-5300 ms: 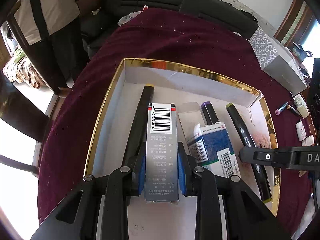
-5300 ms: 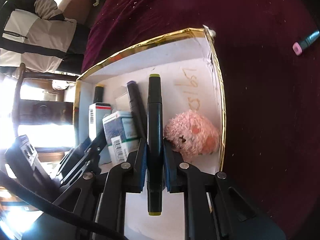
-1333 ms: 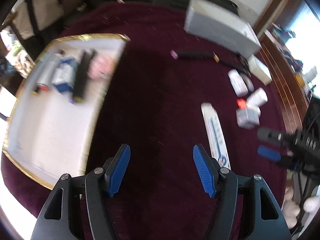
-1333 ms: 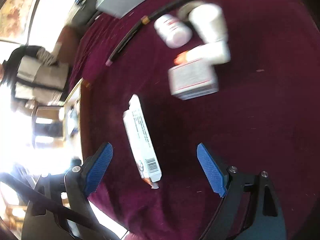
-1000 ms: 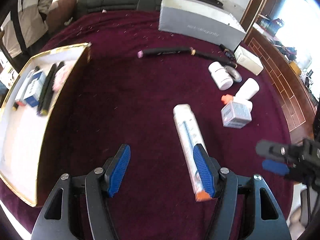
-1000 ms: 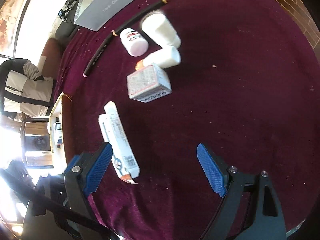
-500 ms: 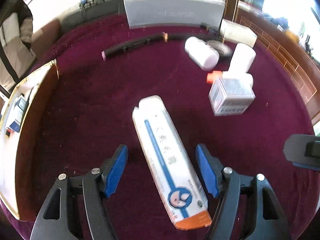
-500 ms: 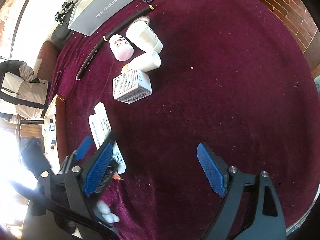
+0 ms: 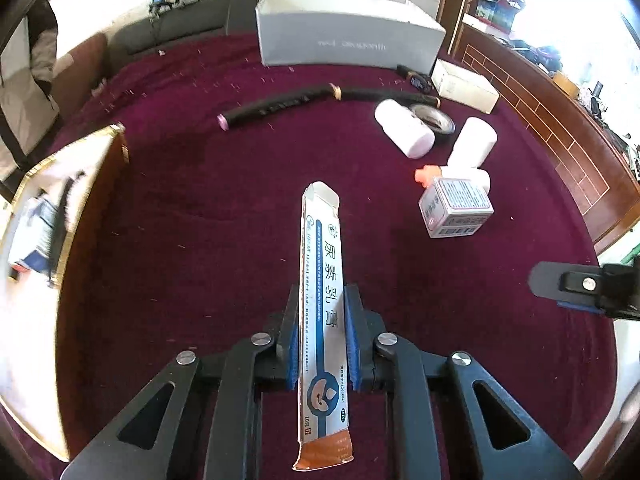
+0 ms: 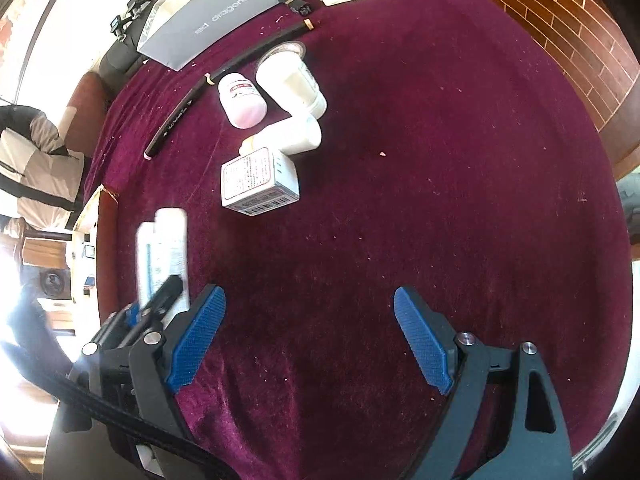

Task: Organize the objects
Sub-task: 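Grasp the white-and-blue ointment tube with the left gripper, then carry the tube to the tray with the left gripper while the right gripper carries a small white box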

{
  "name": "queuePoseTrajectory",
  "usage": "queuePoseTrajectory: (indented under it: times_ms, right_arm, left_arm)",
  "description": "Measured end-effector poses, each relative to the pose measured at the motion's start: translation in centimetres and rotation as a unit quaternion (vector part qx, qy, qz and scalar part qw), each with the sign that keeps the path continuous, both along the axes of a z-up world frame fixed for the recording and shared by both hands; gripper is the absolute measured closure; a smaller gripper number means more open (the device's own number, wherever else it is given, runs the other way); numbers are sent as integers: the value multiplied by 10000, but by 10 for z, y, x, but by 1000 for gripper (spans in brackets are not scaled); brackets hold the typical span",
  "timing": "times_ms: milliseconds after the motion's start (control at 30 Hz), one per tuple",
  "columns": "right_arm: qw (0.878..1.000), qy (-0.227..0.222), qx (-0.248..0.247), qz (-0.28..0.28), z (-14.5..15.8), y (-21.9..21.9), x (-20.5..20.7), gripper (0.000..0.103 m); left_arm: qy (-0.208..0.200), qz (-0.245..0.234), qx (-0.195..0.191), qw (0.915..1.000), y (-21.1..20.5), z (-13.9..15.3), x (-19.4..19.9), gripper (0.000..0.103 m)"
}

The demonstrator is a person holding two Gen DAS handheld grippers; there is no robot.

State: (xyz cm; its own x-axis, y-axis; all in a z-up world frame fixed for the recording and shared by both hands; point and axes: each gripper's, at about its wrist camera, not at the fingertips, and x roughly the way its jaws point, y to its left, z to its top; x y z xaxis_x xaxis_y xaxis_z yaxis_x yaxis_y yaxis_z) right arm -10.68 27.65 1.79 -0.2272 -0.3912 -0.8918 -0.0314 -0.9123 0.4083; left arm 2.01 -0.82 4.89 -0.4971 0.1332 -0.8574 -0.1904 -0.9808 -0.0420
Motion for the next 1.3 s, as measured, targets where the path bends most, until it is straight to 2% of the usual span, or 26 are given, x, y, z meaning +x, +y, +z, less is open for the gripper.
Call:
queuePoseTrajectory:
  times_ms: [133, 300, 500, 733, 767, 833, 867, 967, 1000, 1133, 1300]
  right_arm:
    - [9999, 11, 84, 68, -1, -9, -1, 15]
    - [9975, 279, 473, 435, 6, -33, -5, 15]
    - [9897, 709, 917, 845, 11, -68, -26, 15]
    - [9842, 770, 1424, 721, -3, -80, -54, 16]
    - [9834, 784, 1479, 698, -4, -81, -57, 17]
    - [9808, 791, 1667, 638, -5, -84, -61, 29]
    - [9803, 762, 1706, 640, -6, -85, -62, 41]
    - [9771, 658, 1925, 621, -12, -88, -64, 51]
    - [9765, 655, 1962, 613, -13, -88, -65, 58]
    - [9764, 636, 1987, 551, -11, -86, -63, 58]
    - [9853, 433, 1547, 579, -3, -78, -54, 59]
  left_arm:
    - [228, 21, -209, 9995, -8, 14, 8, 88]
    - [300, 183, -281, 9990, -19, 24, 13, 88]
    - [299, 352, -158, 9988, -37, 32, 17, 88]
    - [310, 561, -89, 9979, -61, 36, 24, 88]
    - [306, 586, -97, 9978, -64, 35, 25, 88]
    - [272, 633, -80, 9976, -70, 34, 25, 88]
    - [262, 645, -80, 9975, -72, 33, 25, 88]
    - [254, 663, -83, 9974, -78, 33, 24, 88]
    - [258, 657, -81, 9975, -79, 34, 24, 88]
    - [260, 590, -67, 9979, -81, 34, 23, 88]
    - [238, 512, 35, 9984, -86, 37, 23, 88]
